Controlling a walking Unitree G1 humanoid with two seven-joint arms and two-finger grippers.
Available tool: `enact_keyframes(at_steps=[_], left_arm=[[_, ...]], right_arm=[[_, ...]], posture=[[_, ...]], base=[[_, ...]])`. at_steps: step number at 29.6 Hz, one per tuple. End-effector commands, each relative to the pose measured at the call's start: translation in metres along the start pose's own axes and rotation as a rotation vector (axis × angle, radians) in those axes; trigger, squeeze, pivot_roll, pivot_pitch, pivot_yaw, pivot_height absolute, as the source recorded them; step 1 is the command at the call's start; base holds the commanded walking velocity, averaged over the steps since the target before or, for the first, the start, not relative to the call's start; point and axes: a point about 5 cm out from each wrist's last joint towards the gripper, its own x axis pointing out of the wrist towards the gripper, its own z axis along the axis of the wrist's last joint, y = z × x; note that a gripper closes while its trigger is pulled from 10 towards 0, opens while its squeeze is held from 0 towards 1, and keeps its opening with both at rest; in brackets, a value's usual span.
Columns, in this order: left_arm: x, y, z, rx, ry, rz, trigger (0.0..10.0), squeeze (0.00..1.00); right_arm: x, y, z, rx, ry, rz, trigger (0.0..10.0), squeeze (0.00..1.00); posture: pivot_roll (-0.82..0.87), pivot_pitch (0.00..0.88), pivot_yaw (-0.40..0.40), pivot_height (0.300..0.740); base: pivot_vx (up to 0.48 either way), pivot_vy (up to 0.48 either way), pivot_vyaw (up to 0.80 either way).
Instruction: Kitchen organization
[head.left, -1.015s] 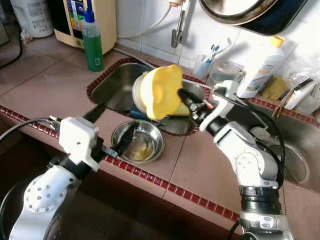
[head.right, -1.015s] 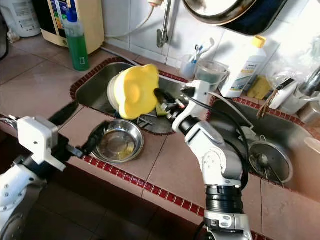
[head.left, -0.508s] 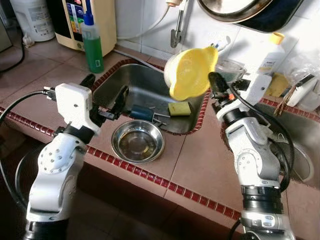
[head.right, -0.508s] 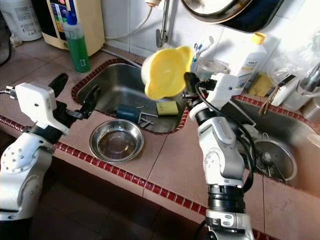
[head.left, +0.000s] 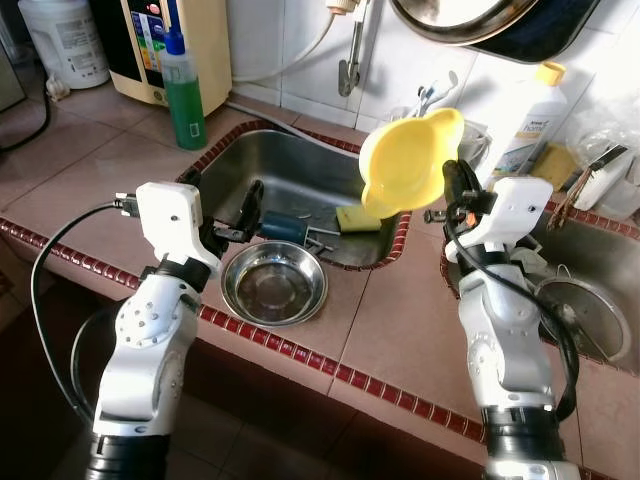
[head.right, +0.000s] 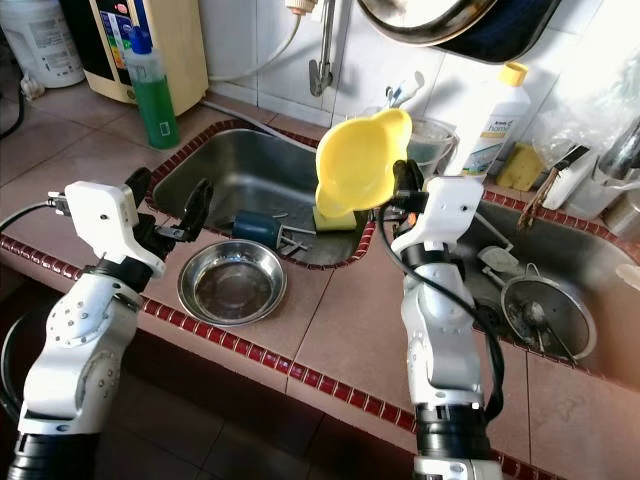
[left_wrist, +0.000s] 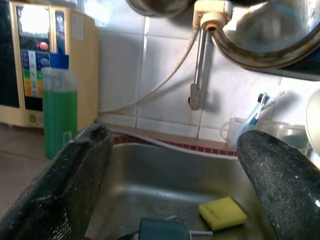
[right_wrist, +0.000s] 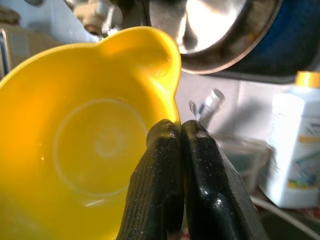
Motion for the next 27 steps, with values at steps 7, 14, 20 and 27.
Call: enact_keyframes(at_steps=[7,14,20,27], left_arm=[[-0.008,0.006,-0.019,0.02,0.047,0.059,10.0,0.0],[-0.023,0.009,-0.03,0.037,0.075,0.088,10.0,0.0],[-0.039,0.019,-0.049,-0.027,0.135,0.095,10.0,0.0],[-0.044,0.024,-0.059,-0.006,0.172,0.11,10.0,0.0]], right_arm=[[-0.029,-0.001,-0.011,-0.087,-0.005,-0.043,10.0,0.0],[-0.043,0.003,-0.016,-0.08,0.003,-0.075,10.0,0.0],[-0.055,0.007,-0.032,-0.098,0.068,-0.075,10.0,0.0],[-0.059,0.007,-0.04,-0.094,0.101,-0.076,10.0,0.0]], posture=[[-0.19,0.051,-0.039,0.74],[-0.2,0.049,-0.037,0.74],[-0.19,0.041,-0.042,0.74],[-0.19,0.026,-0.042,0.74]], base=[[0.0,0.0,0.0],[0.0,0.0,0.0],[0.0,0.0,0.0],[0.0,0.0,0.0]])
